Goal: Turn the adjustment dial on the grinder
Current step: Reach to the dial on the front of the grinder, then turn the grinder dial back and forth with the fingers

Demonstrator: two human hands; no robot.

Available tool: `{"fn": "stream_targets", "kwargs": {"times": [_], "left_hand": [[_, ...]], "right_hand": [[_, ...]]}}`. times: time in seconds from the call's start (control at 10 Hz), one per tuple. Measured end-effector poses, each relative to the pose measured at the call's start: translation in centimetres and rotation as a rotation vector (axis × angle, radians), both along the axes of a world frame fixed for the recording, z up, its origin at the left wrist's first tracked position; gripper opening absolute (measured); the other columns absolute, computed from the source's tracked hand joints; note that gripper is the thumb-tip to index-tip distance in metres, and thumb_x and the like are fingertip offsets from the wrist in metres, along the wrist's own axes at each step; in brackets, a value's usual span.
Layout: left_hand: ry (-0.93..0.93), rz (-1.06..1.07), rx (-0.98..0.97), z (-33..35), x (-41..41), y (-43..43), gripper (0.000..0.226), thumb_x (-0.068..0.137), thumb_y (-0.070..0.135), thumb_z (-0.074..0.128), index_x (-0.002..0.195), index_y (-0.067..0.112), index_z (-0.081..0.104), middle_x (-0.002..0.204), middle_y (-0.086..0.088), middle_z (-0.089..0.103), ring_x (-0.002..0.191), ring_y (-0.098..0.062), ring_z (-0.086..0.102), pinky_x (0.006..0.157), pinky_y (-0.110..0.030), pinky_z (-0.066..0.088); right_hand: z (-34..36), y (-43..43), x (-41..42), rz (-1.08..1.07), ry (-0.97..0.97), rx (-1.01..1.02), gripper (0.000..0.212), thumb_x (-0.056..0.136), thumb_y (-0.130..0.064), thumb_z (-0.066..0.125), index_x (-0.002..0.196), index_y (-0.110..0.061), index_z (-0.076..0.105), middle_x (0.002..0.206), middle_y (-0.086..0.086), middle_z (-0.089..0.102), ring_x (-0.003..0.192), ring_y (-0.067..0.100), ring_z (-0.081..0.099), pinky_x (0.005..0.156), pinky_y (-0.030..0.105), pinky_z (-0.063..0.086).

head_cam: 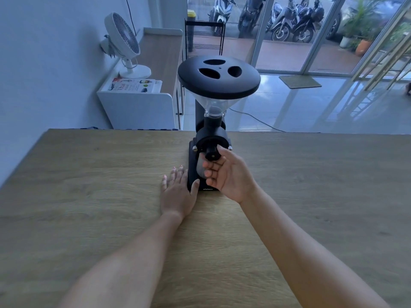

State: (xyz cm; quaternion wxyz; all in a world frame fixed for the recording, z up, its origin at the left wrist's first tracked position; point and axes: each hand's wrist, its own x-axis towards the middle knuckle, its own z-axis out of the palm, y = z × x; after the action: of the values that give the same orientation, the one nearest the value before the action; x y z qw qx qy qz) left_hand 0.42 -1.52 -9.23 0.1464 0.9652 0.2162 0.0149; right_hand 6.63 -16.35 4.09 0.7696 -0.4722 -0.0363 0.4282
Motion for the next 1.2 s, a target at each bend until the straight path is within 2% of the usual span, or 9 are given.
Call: {"fn": "stream_targets", "kwargs": {"times": [0.1, 0.4, 0.5, 0.7, 1.0, 1.2], "left_hand": [[-0.001, 0.001, 0.003, -0.12, 0.07, 0.04, 0.074, 0.095, 0.062, 0.004, 0.156, 0.021, 0.011, 0.165, 0.004, 0.006, 0.151, -0.013, -0.004, 0.123, -0.043, -0.002], [-0.008, 0.006, 0.007, 0.06, -0.05, -0.21, 0.074, 0.095, 0.062, 0.004, 0.155, 0.021, 0.014, 0.165, 0.004, 0.008, 0.151, -0.013, -0.003, 0.123, -0.043, -0.002], [-0.007, 0.010, 0.009, 0.17, -0.04, -0.26, 0.073, 0.095, 0.062, 0.005, 0.155, 0.021, 0.014, 0.164, 0.004, 0.009, 0.151, -0.013, -0.002, 0.123, -0.043, -0.002], [-0.008, 0.007, 0.006, 0.26, -0.12, -0.34, 0.073, 0.095, 0.062, 0.005, 0.155, 0.021, 0.014, 0.164, 0.005, 0.009, 0.151, -0.013, -0.002, 0.123, -0.042, -0.003], [-0.014, 0.014, -0.011, 0.22, -0.06, -0.33, 0.073, 0.095, 0.062, 0.007, 0.155, 0.021, 0.013, 0.164, 0.005, 0.008, 0.151, -0.012, -0.002, 0.123, -0.041, -0.003], [-0.019, 0.014, -0.013, 0.24, -0.03, -0.31, 0.072, 0.096, 0.061, 0.008, 0.155, 0.021, 0.014, 0.164, 0.005, 0.009, 0.151, -0.013, -0.001, 0.123, -0.042, -0.002]], "right_hand": [[-0.22, 0.09, 0.08, -0.006, 0.016, 0.027, 0.037, 0.092, -0.042, 0.058, 0.092, -0.010, 0.077, 0.080, 0.005, 0.066, 0.064, 0.017, 0.056, 0.058, 0.028, 0.045], [-0.14, -0.07, -0.23, -0.029, 0.018, 0.053, 0.033, 0.093, -0.040, 0.060, 0.089, -0.011, 0.075, 0.073, 0.001, 0.062, 0.059, 0.013, 0.054, 0.056, 0.025, 0.043], [-0.15, -0.03, -0.19, -0.039, 0.035, 0.059, 0.032, 0.094, -0.040, 0.061, 0.089, -0.011, 0.073, 0.068, -0.001, 0.056, 0.054, 0.010, 0.049, 0.051, 0.023, 0.040], [-0.46, -0.06, 0.28, -0.036, 0.056, 0.055, 0.033, 0.091, -0.040, 0.065, 0.099, -0.008, 0.066, 0.059, -0.006, 0.043, 0.045, 0.005, 0.038, 0.042, 0.019, 0.030], [-0.61, -0.08, 0.41, -0.028, 0.060, 0.053, 0.040, 0.086, -0.041, 0.070, 0.104, -0.008, 0.061, 0.057, -0.007, 0.040, 0.043, 0.005, 0.037, 0.039, 0.019, 0.030], [-0.56, -0.27, 0.56, -0.026, 0.055, 0.044, 0.046, 0.088, -0.040, 0.070, 0.116, -0.007, 0.055, 0.055, -0.007, 0.039, 0.039, 0.003, 0.032, 0.036, 0.018, 0.027]]}}
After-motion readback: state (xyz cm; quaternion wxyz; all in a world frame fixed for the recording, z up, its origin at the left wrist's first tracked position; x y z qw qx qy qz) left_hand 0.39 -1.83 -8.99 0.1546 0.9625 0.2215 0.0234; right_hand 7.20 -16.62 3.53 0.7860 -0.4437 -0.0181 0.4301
